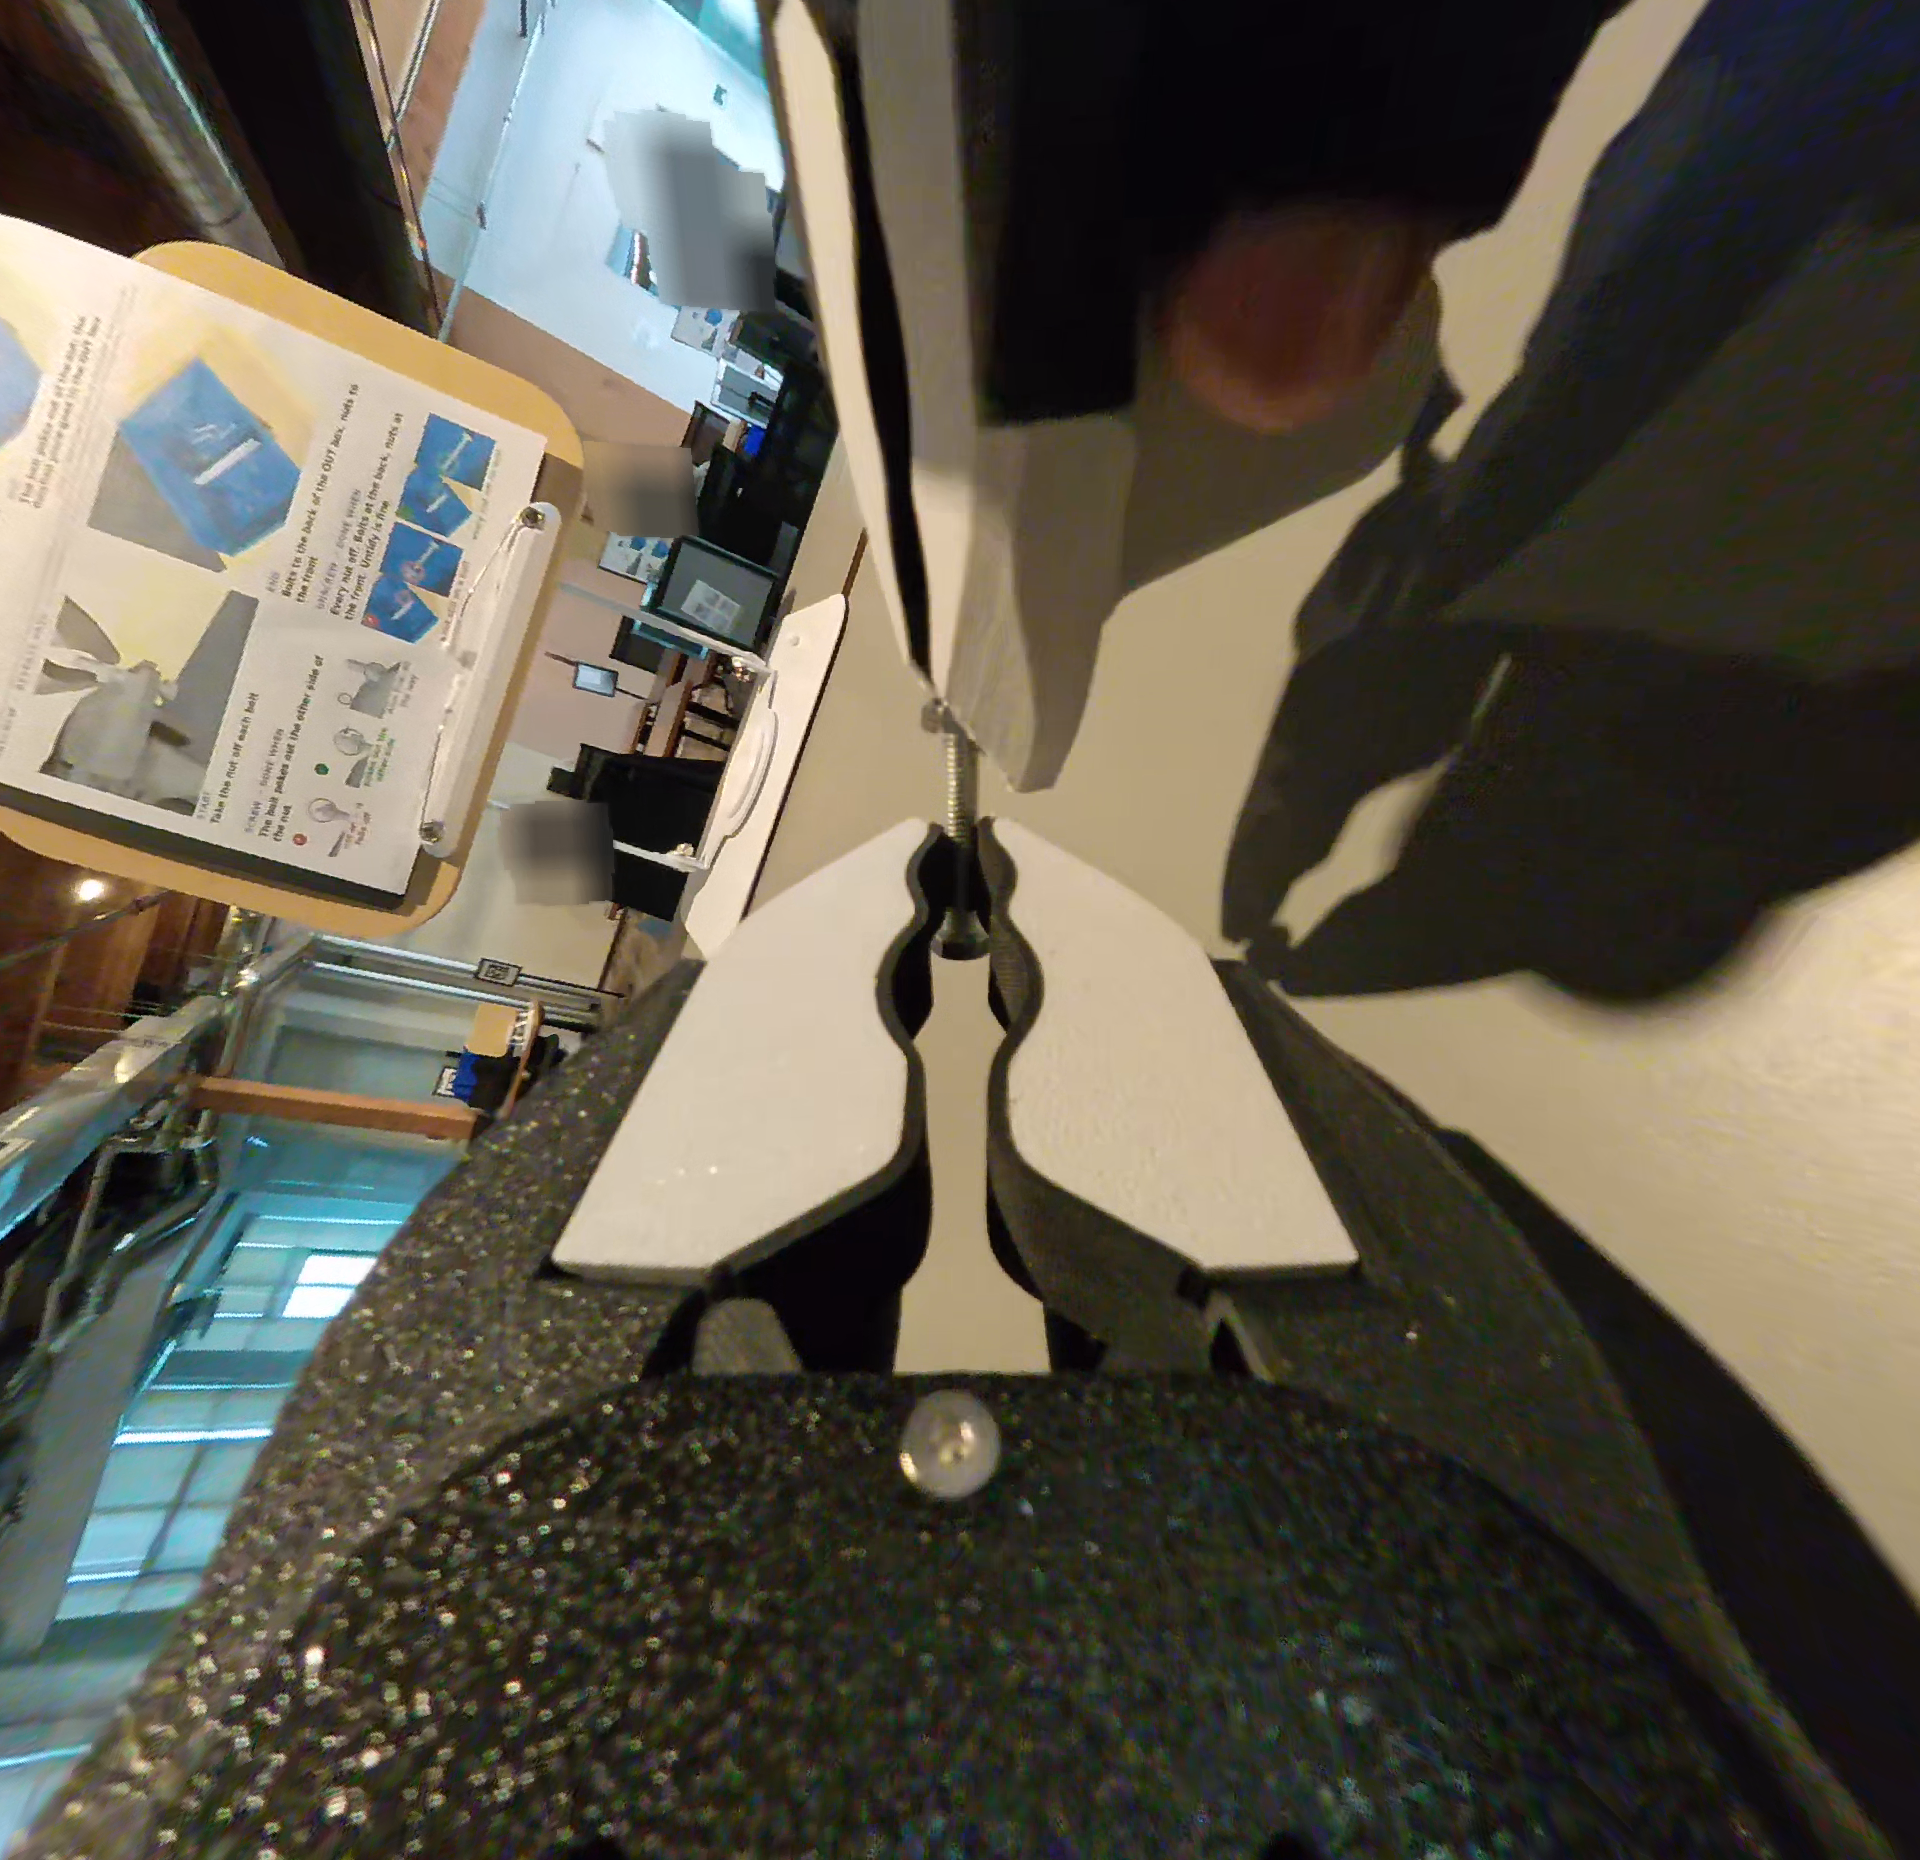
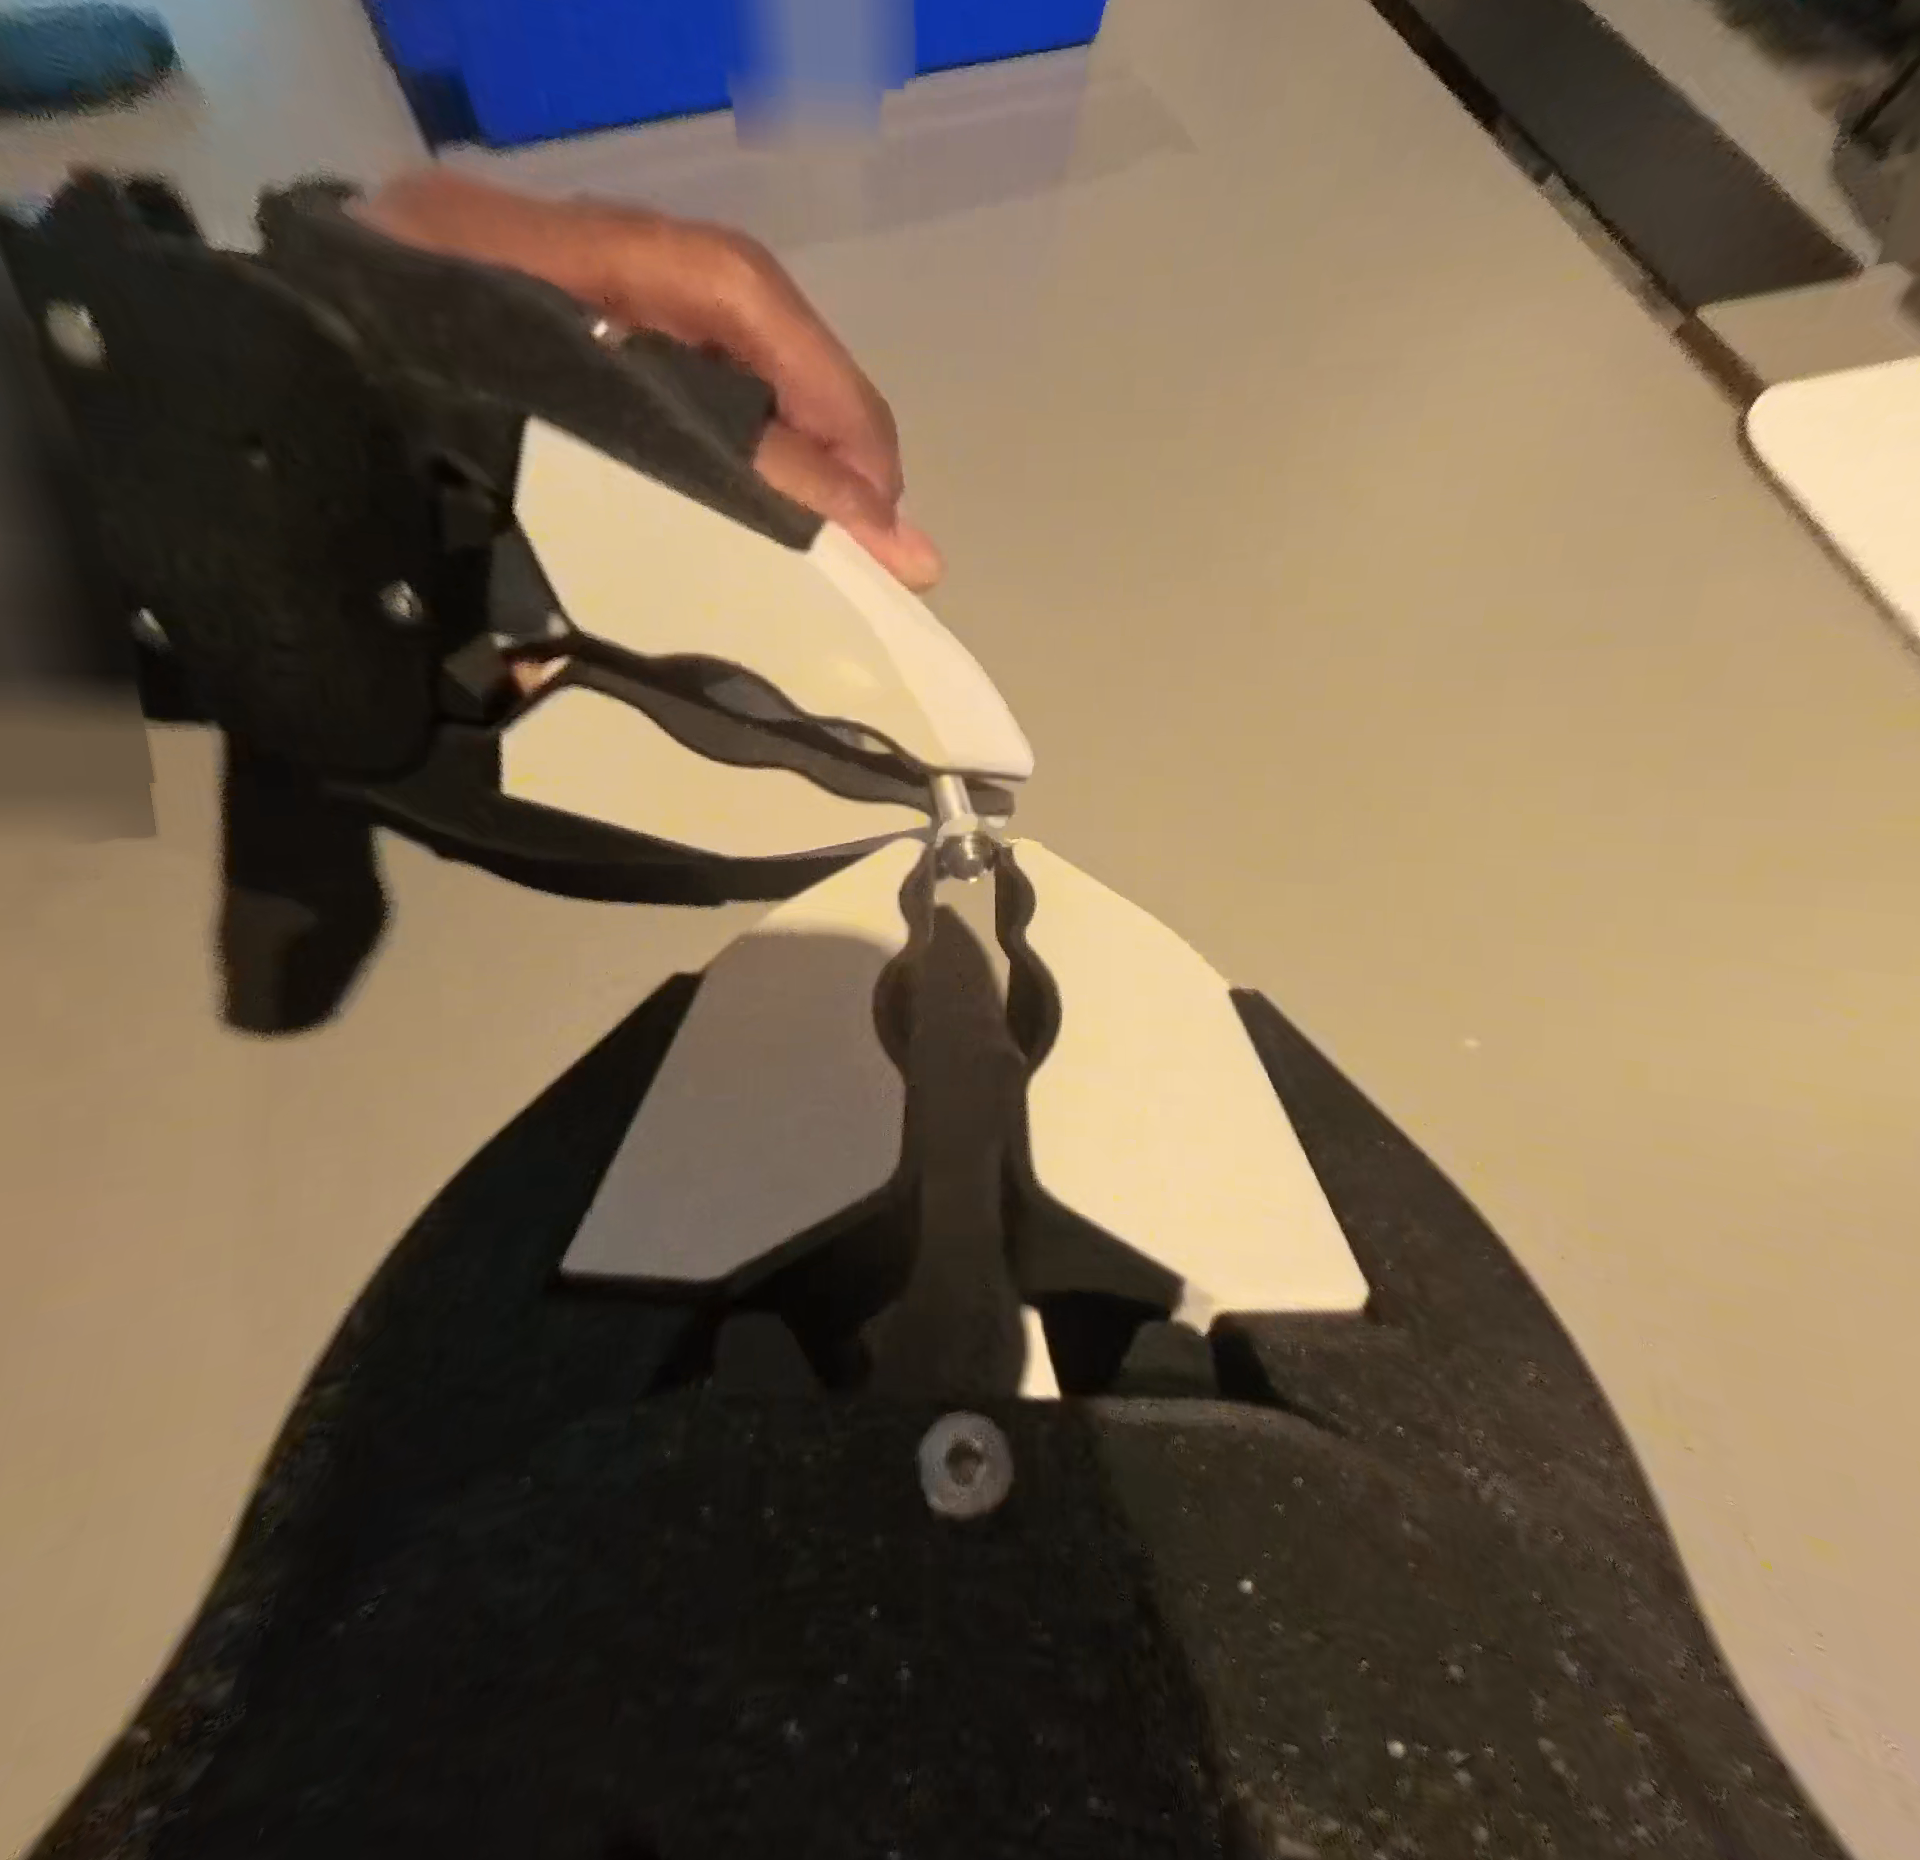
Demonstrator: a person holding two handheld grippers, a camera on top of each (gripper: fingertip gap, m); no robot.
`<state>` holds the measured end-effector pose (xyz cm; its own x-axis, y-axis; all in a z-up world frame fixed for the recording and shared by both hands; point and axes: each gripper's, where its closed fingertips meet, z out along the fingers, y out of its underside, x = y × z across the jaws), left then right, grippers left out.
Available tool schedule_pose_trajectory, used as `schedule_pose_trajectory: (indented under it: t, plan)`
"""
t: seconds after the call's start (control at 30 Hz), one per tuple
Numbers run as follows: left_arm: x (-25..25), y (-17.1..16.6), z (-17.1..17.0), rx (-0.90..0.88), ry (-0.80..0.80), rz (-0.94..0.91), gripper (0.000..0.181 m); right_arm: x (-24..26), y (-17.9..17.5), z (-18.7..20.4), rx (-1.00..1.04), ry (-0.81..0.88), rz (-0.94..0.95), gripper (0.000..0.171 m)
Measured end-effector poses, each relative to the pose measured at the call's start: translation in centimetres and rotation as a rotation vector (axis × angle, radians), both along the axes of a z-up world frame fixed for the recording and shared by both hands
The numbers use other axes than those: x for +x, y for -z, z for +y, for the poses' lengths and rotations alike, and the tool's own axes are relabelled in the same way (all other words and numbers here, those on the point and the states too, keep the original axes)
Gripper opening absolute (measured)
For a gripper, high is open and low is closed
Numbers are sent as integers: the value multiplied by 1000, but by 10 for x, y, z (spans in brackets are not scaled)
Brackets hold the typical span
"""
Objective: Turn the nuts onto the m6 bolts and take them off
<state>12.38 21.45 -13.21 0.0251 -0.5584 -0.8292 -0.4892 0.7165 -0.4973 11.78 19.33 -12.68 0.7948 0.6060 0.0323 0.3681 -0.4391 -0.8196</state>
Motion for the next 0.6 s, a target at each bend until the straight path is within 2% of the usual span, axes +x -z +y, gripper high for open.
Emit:
schedule_pose_trajectory:
  t: [0.2, 0.3, 0.33, 0.4, 0.47, 0.6]
  plan:
    - [-1, -1, 2, 72, -23, 20, 6, -8, -4, 0, -334, 170, 702, 11]
    - [-1, -2, 1, 45, -20, 3, 5, -10, -12, 0, -360, 154, 915, 14]
    - [-1, -2, 1, 31, -20, -1, 5, -9, -13, 1, -342, 142, 919, 21]
    - [-1, -2, 1, -2, -18, -12, 5, -6, -10, 1, -288, 137, 811, 32]
    - [-2, -2, 1, -47, -13, -25, 6, 2, -6, 2, -194, 135, 610, 43]
    - [-2, -1, 0, -88, -2, -32, 5, 9, -10, 1, 10, 43, 207, 45]
